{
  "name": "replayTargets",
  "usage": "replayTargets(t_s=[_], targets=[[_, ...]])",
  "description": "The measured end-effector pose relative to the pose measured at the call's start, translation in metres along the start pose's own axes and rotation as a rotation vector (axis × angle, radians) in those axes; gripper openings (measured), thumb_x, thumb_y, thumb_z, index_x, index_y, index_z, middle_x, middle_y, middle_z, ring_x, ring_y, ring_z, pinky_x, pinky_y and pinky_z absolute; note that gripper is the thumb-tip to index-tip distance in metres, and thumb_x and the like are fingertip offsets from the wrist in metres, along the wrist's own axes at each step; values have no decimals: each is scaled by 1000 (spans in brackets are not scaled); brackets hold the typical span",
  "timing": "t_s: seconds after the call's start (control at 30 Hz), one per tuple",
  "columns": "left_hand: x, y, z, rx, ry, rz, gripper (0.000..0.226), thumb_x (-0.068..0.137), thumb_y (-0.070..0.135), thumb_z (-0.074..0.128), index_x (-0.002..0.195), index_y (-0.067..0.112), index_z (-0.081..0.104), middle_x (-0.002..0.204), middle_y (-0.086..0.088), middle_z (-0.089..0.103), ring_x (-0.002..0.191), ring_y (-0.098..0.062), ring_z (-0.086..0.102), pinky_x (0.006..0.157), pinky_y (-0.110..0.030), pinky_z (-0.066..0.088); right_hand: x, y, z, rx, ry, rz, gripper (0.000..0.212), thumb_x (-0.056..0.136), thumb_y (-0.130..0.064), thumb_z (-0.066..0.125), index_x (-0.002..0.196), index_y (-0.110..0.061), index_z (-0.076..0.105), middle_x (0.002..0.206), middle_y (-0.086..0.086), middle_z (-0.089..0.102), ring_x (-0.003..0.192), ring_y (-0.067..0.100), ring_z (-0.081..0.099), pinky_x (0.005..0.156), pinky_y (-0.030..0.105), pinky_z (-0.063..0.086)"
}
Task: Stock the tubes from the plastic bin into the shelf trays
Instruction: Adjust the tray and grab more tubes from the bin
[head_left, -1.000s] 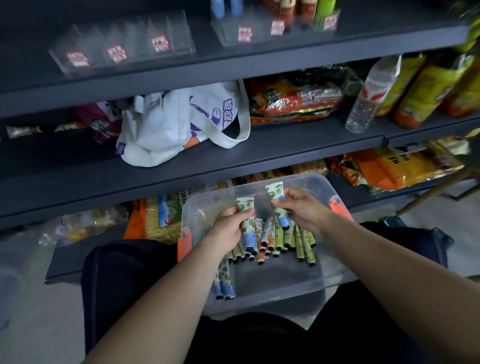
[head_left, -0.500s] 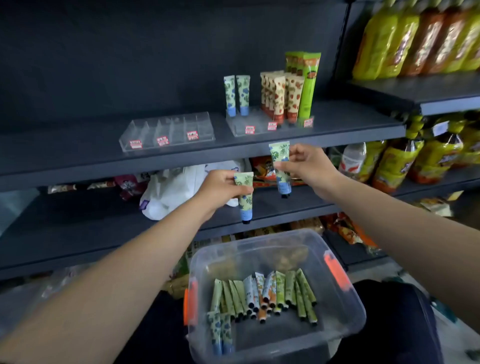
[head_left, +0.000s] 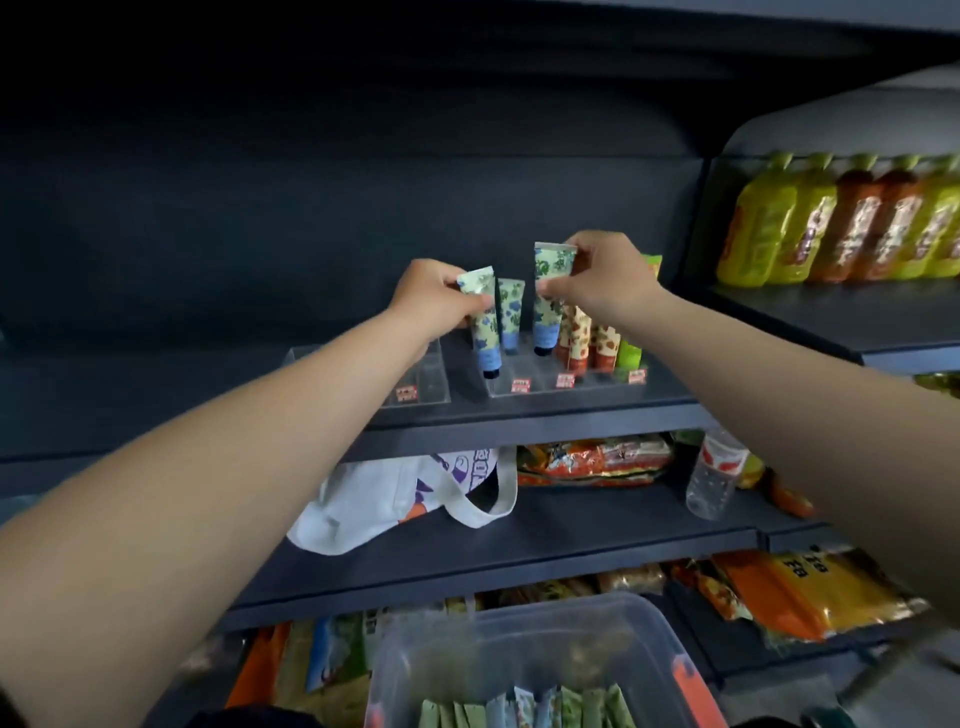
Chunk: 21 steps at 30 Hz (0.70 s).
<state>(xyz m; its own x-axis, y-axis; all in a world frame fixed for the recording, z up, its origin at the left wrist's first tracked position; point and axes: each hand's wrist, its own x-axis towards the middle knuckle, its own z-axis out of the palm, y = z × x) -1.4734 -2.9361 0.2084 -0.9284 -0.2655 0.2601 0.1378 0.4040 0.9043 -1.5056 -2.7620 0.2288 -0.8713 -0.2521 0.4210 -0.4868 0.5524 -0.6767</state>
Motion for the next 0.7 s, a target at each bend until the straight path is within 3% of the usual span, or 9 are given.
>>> replayTargets(t_s=[0.1, 0.2, 0.3, 0.4, 0.53, 0.7], targets=[[26, 0, 5, 27, 57, -17, 5, 76, 7, 75, 78, 8, 71, 88, -14, 71, 81, -23, 67, 84, -38, 57, 22, -3, 6, -153, -31, -41, 19, 82, -21, 71, 94, -12, 58, 77, -2, 55, 72, 15, 52, 50, 19, 35], [54, -10, 14, 77, 124, -20, 13, 71, 12, 78, 64, 15, 68, 84, -14, 72, 86, -28, 69, 83, -45, 56, 44, 0, 19, -222, -57, -21, 18, 84, -18, 69, 97, -8, 60, 88, 5, 60, 78, 19, 56, 64, 24, 41], [71, -18, 23, 119, 162, -46, 13, 72, 13, 78, 64, 13, 68, 69, -6, 67, 70, -21, 63, 75, -32, 56, 67, 10, 33, -272, -67, 31, 21, 84, -11, 65, 104, -5, 64, 101, 11, 65, 88, 26, 62, 70, 25, 44], [77, -25, 30, 179, 182, -27, 9, 75, 14, 76, 74, 6, 71, 66, -5, 60, 63, -16, 52, 62, -25, 42, 83, 18, 48, -311, -87, 73, 19, 82, -8, 64, 102, -6, 66, 103, 14, 66, 97, 32, 63, 74, 26, 46], [88, -34, 35, 248, 162, -8, 10, 77, 15, 74, 74, 6, 70, 55, 2, 51, 53, -11, 43, 50, -24, 34, 97, 24, 59, -370, -114, 127, 13, 83, -6, 63, 95, -5, 65, 89, 10, 62, 81, 27, 59, 59, 23, 39], [102, -44, 37, 319, 92, -21, 14, 75, 16, 76, 77, 4, 70, 63, -3, 57, 64, -17, 50, 57, -22, 36, 108, 33, 73, -394, -147, 179, 16, 81, -4, 63, 97, -2, 66, 91, 13, 64, 77, 25, 56, 62, 24, 41]])
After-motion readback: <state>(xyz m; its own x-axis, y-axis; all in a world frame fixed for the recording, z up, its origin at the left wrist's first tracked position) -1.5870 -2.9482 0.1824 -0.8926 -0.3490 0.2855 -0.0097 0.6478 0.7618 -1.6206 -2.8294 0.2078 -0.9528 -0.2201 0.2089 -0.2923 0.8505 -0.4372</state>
